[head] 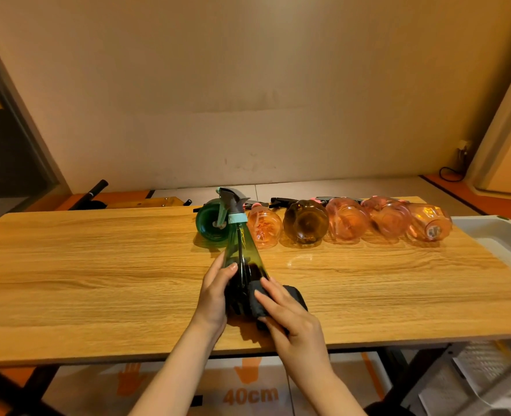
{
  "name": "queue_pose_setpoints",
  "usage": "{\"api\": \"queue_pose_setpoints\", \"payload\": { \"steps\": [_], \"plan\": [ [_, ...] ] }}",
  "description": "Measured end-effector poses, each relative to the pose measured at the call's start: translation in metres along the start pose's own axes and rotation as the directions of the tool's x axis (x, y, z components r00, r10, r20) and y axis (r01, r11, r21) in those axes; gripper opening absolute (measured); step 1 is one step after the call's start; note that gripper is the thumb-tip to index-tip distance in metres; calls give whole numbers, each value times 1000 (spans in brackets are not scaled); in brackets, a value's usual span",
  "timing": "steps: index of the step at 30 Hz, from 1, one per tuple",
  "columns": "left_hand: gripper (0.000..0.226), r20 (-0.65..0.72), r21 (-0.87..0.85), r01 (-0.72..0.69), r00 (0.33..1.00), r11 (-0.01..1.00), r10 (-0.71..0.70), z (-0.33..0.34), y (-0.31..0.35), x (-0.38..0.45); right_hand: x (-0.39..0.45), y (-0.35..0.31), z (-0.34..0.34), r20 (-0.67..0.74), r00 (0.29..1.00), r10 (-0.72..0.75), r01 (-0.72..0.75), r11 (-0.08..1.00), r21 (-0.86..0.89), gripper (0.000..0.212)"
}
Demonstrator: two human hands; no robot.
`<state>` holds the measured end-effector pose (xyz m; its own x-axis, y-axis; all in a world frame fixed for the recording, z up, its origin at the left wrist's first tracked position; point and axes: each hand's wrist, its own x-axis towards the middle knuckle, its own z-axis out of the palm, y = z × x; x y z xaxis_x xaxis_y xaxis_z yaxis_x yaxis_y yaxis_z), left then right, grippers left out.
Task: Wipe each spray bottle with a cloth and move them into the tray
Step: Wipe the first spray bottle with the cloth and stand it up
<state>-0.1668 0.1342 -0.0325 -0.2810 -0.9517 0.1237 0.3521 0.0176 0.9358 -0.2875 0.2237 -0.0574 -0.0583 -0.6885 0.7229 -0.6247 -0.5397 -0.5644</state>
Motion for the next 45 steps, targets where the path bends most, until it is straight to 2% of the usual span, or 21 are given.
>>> {"api": "queue_pose_setpoints", "payload": {
  "steps": [6,12,17,20,25,30,34,42,45],
  "plan": [
    [73,-33,-7,34,999,999,-34,-2,0,0,5,2,0,-55,996,71,-69,997,37,57],
    [88,48,29,41,998,999,-43,-1,0,1,10,3,1,-97,982,159,-150,984,92,56],
    [64,87,36,36,995,999,-39,-1,1,1,41,0,-4,-123,973,196,-178,974,142,49],
    [57,106,29,26,994,999,-29,0,1,0,60,-3,-6,-127,976,175,-159,979,129,50],
    [58,93,20,8,996,1000,-10,0,1,-1,77,-1,-5,-58,993,103,-99,993,70,47],
    [65,62,24,5,998,1000,-7,-1,-1,1,73,5,-8,-34,983,181,-177,979,101,50],
    [63,5,17,9,1000,1000,-9,0,-4,2,58,4,-5,-21,990,142,-140,988,71,47],
    [46,-29,136,-67,997,988,71,7,-2,-3,13,8,-12,-25,988,150,-149,988,33,59],
    [54,-28,235,-93,994,968,102,10,2,-8,9,10,-14,-38,988,152,-151,988,15,55]
  ]
}}
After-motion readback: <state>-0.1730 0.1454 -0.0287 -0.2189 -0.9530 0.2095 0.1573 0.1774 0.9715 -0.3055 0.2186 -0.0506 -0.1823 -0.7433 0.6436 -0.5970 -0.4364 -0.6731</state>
